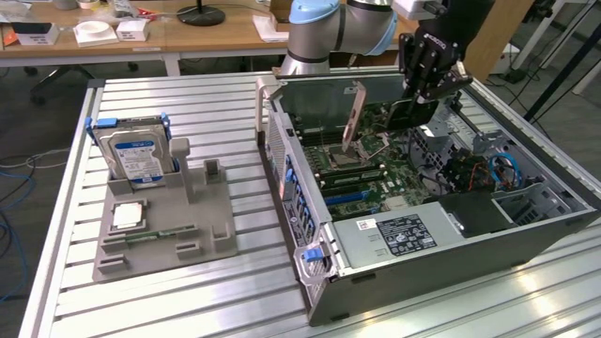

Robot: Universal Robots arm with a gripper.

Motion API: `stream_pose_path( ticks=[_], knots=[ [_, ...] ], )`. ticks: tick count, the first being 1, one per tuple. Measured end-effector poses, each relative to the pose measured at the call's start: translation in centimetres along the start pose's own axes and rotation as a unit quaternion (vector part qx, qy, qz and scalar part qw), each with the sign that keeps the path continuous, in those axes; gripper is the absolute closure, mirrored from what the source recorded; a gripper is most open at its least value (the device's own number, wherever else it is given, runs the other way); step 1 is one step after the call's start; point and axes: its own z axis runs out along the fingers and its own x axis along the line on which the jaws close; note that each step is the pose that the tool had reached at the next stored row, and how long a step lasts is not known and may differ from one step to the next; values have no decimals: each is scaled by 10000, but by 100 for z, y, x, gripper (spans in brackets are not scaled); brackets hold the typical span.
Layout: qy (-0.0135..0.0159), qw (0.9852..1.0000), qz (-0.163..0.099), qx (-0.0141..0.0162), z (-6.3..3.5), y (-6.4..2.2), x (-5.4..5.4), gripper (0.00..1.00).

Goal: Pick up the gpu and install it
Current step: 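Insert the gpu into the slot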

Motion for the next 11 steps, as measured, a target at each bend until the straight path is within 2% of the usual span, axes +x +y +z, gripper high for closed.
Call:
stream_pose_path(
  ticks=[11],
  knots=[
    [0, 10000, 72, 6, 31, 0, 1, 74]
  ],
)
